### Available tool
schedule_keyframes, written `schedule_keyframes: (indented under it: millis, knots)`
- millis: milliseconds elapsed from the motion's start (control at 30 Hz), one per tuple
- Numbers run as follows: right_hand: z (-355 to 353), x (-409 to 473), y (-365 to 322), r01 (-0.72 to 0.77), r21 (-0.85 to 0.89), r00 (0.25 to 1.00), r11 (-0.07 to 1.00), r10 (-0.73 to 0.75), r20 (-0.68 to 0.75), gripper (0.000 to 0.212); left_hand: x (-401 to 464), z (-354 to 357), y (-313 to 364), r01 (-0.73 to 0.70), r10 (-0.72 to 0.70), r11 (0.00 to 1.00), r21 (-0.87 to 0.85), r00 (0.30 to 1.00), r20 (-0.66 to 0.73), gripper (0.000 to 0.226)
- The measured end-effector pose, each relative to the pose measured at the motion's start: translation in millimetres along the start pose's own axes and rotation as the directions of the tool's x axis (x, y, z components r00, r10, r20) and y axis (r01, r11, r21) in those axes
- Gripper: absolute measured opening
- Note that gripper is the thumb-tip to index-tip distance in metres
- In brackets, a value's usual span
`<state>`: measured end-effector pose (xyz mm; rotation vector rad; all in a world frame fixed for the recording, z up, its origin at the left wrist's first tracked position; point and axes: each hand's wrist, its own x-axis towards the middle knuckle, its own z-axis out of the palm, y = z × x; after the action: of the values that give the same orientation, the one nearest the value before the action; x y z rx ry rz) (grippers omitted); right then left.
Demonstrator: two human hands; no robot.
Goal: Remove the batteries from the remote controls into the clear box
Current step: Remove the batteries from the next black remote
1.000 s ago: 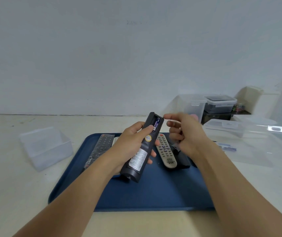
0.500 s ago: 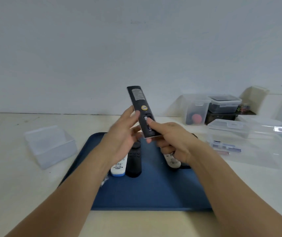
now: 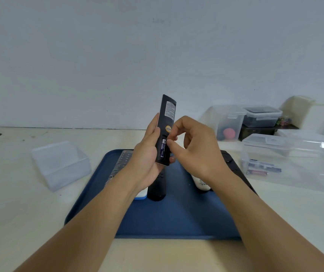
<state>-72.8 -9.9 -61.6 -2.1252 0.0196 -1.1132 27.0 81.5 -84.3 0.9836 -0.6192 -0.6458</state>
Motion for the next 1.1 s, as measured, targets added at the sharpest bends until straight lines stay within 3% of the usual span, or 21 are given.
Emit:
schedule_keyframes:
  millis: [600, 900, 1000, 1100]
  knots:
    - [13, -2, 9, -0.096, 0.097, 0.994, 0.991, 0.09, 0.063, 0.019, 4, 8, -9, 0.005, 0.007, 0.99, 0.14, 0.997, -0.083, 0.04]
    - [25, -3, 14, -0.164, 0.148, 0.986, 0.975, 0.162, 0.025, 0.023, 5, 4, -14, -0.014, 0.025, 0.995, 0.097, 0.993, -0.117, 0.044]
    - [28, -3, 19, -0.158, 0.09, 0.987, 0.983, 0.16, -0.01, 0.022, 5, 2, -15, -0.033, 0.042, 0.995, 0.097, 0.994, -0.096, 0.045]
    - [33, -2, 18, -0.3, 0.201, 0.951, 0.932, 0.309, -0.015, 0.024, 6, 1, -14, -0.054, 0.061, 0.996, 0.07, 0.992, -0.108, 0.045]
